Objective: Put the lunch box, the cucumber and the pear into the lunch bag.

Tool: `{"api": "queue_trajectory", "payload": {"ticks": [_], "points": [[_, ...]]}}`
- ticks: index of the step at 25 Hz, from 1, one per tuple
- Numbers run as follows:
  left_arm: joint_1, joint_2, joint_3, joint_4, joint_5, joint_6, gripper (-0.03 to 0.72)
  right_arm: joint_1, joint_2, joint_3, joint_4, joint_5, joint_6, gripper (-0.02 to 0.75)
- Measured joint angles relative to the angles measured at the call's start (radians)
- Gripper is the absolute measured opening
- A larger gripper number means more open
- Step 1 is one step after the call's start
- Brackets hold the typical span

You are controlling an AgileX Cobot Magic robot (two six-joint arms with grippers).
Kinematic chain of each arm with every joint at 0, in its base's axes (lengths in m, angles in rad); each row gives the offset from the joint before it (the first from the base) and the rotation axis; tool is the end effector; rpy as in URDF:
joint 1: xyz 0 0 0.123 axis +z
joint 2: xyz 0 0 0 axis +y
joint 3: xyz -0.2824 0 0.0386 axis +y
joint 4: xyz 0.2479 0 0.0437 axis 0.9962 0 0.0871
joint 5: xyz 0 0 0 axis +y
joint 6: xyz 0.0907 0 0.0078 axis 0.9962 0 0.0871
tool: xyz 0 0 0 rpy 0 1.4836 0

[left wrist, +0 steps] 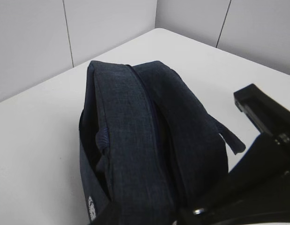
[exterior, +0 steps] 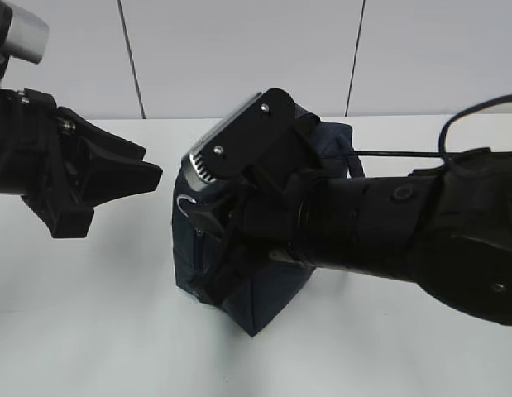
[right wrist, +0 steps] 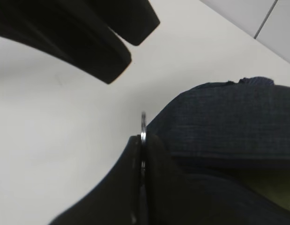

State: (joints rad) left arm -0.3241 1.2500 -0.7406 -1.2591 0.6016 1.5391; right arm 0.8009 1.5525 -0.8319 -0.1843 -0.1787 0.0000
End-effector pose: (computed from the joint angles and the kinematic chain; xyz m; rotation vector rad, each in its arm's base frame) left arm 0.2187 -0.1253 0.2753 0.9935 1.9077 -0.6129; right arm 0.2277 0.2391 0.2350 -0.9872 1.8015 0.4214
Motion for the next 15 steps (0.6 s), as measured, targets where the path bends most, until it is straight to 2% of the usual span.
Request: {"api": "queue_trajectory", "payload": {"ticks": [11,15], "points": [[0.0,0.027,0.0,0.046,0.022,0.001,0.239,0.0,-0.033,-0.041,0.0,0.091,-0.036,0.0],[0.003,0.086,0.0,0.051,0.075,0.046,0.239,0.0,-0.033,-0.043,0.0,0.108,-0.036,0.0]]}}
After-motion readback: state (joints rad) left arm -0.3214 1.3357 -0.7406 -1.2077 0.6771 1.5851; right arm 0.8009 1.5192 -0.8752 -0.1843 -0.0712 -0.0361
